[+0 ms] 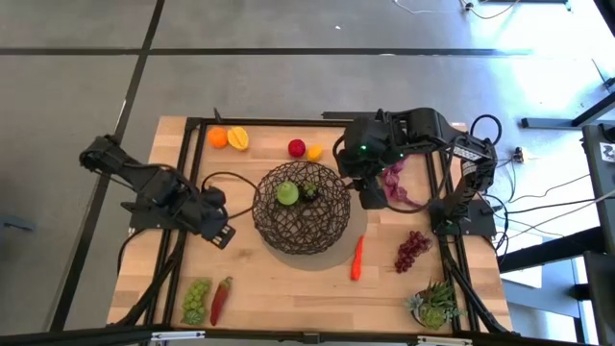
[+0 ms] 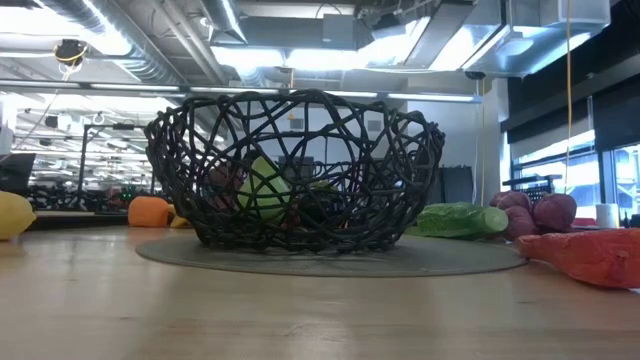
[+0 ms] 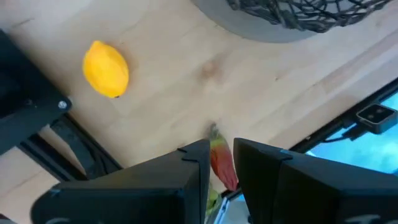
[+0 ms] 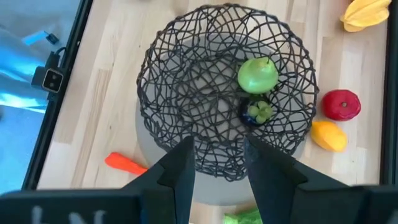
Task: Build produce basket
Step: Put the star fruit into the wire basket
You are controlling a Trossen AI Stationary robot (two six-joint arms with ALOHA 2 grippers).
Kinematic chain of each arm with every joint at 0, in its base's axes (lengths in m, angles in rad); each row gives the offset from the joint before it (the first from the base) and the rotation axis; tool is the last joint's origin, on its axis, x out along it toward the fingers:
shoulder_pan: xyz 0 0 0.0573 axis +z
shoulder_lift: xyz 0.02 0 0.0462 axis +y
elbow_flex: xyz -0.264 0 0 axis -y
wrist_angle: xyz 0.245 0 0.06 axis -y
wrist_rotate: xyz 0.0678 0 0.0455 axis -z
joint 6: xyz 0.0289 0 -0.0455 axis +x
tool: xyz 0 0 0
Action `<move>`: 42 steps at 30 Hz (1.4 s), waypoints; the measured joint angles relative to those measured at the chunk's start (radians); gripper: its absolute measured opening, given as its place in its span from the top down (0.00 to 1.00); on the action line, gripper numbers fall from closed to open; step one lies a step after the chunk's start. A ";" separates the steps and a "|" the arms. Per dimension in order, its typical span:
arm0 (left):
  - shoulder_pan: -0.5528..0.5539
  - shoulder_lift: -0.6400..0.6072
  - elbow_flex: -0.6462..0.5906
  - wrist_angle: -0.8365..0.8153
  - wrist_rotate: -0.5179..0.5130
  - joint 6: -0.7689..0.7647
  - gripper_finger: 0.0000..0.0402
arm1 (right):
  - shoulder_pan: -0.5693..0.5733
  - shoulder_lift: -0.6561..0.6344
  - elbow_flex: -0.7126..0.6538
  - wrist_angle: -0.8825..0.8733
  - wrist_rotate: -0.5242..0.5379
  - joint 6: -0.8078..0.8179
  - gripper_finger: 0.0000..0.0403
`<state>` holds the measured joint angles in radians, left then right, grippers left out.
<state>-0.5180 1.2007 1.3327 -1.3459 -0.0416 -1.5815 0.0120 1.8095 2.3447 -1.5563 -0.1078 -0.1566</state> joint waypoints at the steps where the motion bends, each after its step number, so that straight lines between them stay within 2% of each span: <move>1: -0.008 0.000 0.000 -0.013 -0.005 -0.011 0.85 | 0.000 0.000 0.000 0.006 0.000 0.009 0.67; 10: -0.007 -0.011 0.000 -0.198 -0.134 -0.014 0.85 | 0.000 0.000 0.000 0.020 0.001 0.107 0.67; 16: 0.132 -0.025 0.000 -0.221 -0.235 0.035 0.85 | -0.002 0.000 0.000 0.020 0.035 0.227 0.67; 19: 0.258 -0.034 0.000 -0.206 -0.259 0.200 0.85 | -0.002 0.001 0.000 0.020 0.056 0.282 0.67; 25: 0.557 -0.032 0.000 -0.114 -0.250 0.557 0.85 | -0.003 0.001 0.000 0.020 0.136 0.286 0.67; 33: 0.922 0.022 0.000 0.078 -0.053 1.125 0.85 | -0.035 0.001 0.000 0.022 0.171 0.263 0.67; 37: 1.047 0.092 0.000 0.115 -0.036 1.440 0.85 | -0.056 0.001 0.000 0.026 0.170 0.206 0.67; 40: 1.128 0.165 0.000 0.119 -0.036 1.559 0.85 | -0.072 0.001 0.000 0.026 0.170 0.179 0.67; 42: 1.179 0.218 0.000 0.120 -0.034 1.538 0.85 | -0.081 0.001 0.000 0.026 0.170 0.176 0.67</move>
<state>0.6612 1.4187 1.3329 -1.2256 -0.0760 -0.0439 -0.0691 1.8103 2.3447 -1.5299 0.0620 0.0193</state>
